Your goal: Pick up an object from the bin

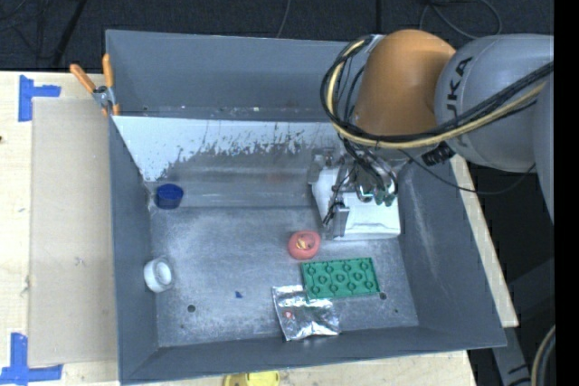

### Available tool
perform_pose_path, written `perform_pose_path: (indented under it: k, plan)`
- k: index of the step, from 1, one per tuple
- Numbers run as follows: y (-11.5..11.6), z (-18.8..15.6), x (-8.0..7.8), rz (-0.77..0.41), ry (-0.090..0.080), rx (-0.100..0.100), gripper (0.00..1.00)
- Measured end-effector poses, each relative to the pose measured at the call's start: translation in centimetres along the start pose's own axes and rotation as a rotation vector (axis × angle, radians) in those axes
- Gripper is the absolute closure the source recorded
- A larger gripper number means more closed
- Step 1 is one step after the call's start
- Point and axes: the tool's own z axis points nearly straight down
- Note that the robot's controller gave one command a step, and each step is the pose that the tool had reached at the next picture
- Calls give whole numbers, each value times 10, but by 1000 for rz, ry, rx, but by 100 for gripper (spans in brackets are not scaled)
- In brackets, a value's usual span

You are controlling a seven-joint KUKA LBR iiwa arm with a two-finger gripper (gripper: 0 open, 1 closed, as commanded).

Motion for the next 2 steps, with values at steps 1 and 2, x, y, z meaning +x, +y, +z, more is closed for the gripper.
perform_pose_path:
  k: [1,2]
  plan:
    - [-40,82,79,-204,-1,0,0]
    - [-49,50,96,-36,-6,0,0]
